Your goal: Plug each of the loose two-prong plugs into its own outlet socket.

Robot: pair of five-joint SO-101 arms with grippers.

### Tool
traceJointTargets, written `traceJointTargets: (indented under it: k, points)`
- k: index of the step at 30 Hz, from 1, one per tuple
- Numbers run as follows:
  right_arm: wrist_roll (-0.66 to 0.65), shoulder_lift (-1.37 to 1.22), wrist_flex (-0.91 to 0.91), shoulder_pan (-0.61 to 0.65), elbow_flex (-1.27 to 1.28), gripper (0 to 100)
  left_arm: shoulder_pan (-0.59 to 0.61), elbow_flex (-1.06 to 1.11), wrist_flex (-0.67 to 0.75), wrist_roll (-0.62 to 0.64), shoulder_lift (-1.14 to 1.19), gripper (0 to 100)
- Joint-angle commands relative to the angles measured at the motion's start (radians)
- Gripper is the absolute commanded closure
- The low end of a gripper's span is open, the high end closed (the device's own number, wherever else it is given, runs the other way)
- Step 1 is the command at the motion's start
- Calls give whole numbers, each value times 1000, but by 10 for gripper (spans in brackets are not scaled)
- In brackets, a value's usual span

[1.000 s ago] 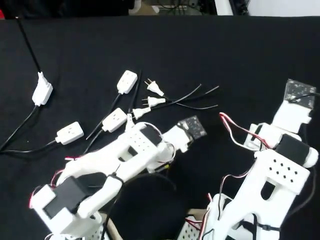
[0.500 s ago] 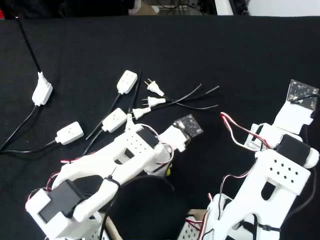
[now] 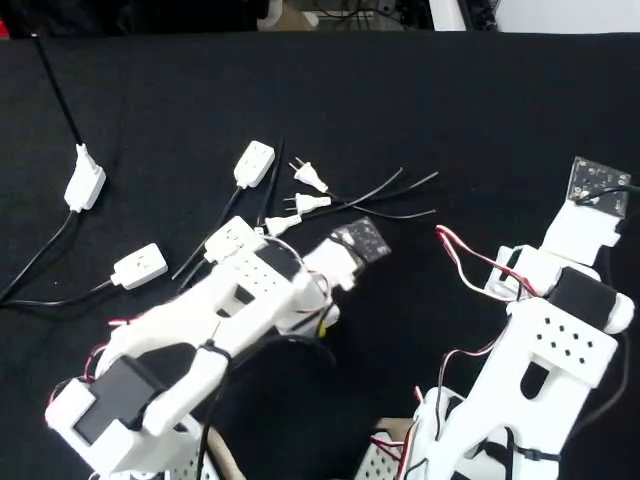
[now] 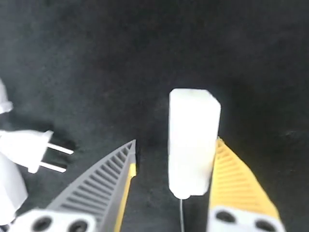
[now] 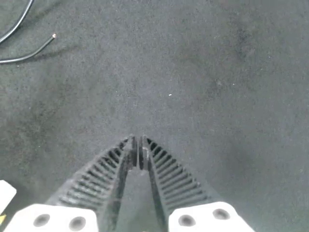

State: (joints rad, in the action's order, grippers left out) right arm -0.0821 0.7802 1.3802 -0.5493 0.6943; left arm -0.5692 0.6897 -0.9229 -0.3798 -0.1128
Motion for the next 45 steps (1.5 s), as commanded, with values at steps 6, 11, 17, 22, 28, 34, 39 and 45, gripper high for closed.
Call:
traceJointTargets:
  k: [6, 11, 17, 22, 28, 34, 39, 45]
  points:
    - [2, 5, -3, 15, -36, 981, 91, -25, 60, -15, -54, 762]
    - [0, 5, -5, 15, -35, 981, 91, -1, -3, -11, -190, 762]
    - [0, 5, -5, 15, -33, 981, 93, 101, -91, -9, -477, 762]
    - [0, -4, -5, 112, -10, 983, 245, 136, -203, 3, -804, 762]
    - [34, -5, -78, 399, 53, 980, 529, 294, -256, 106, -1163, 762]
    - [224, -45, -138, 595, -2, 969, 751, 559, -261, 107, -1502, 762]
    - [241, -302, -166, 697, -160, 913, 892, 765, -258, 107, -1731, 762]
    - [344, -742, -126, 798, -487, 913, 921, 846, -259, 97, -1688, 762]
